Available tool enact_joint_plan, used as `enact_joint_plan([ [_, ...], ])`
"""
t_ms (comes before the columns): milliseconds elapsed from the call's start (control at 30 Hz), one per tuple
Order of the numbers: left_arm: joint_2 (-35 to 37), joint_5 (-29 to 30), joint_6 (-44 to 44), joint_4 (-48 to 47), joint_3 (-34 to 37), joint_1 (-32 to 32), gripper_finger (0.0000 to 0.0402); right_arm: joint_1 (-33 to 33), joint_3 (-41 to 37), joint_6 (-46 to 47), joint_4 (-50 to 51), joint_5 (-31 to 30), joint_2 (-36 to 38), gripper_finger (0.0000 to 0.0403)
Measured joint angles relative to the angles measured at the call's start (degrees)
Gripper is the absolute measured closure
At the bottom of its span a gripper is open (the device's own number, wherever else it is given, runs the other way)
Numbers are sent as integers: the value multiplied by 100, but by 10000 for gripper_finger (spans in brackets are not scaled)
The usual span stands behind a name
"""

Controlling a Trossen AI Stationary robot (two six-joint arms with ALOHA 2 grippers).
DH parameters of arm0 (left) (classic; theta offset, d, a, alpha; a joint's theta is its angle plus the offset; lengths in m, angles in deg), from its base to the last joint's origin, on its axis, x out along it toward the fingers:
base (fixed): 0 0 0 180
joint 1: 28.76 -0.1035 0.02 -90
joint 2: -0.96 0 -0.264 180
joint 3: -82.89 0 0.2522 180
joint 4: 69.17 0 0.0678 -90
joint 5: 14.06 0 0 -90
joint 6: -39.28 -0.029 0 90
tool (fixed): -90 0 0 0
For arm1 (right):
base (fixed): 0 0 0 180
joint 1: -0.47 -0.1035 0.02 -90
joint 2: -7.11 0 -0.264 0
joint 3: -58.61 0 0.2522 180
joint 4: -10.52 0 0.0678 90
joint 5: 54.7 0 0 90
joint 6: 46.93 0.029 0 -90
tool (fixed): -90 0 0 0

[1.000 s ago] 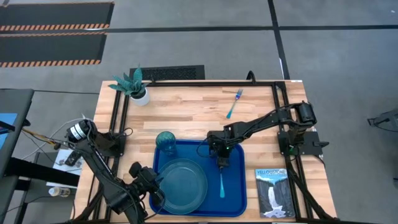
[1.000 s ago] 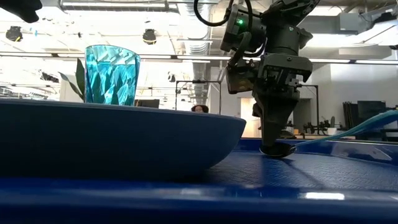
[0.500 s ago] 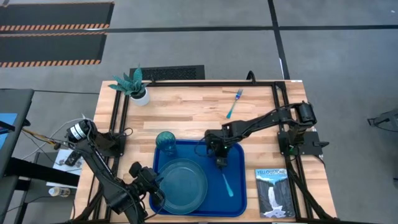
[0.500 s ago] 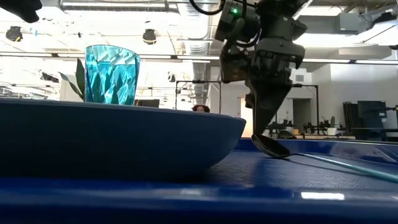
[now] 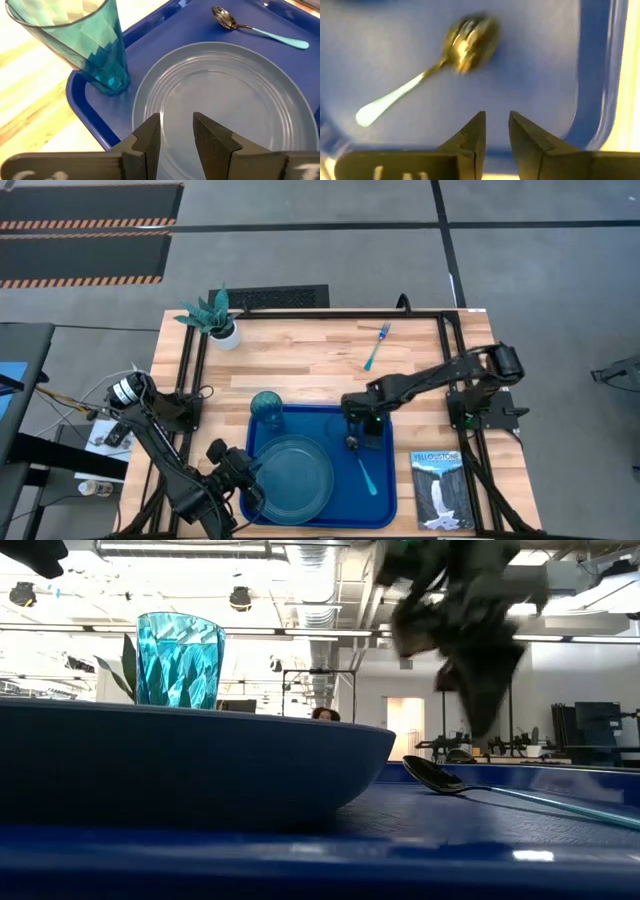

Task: Pick and place plate/cup/fork/spoon on tray
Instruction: Adjust the blue spoon on the blue serving tray

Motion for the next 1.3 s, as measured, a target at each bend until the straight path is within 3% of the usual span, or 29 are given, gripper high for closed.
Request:
enact_joint_plan([
  [167,0,123,-3,-42,0,-21,299,-768,-255,1029,-121,-618,376,322],
  [300,0,159,-4,-46,0,-25,299,-1446,-447,1709,-811,-664,151,360],
  [400,0,221,-89,-48,0,-35,299,-1741,-467,1751,-1210,-998,-175,390],
  [500,0,234,-73,-102,0,-66,299,-1700,-354,1448,-1127,-1216,-343,393],
  [600,0,158,-11,-103,0,-105,299,-1462,-124,948,-706,-1444,-330,364],
  [767,0,226,7,-100,0,-101,299,-748,312,-864,-401,-1503,-78,270],
  [967,0,272,140,-144,0,-112,299,-8,439,-2139,-1140,-603,-258,161],
  [1133,0,134,151,-206,0,-113,299,209,428,-2840,-1202,215,-597,144],
  [1300,0,102,166,-316,0,-159,300,323,427,-3202,-1117,272,-722,157],
])
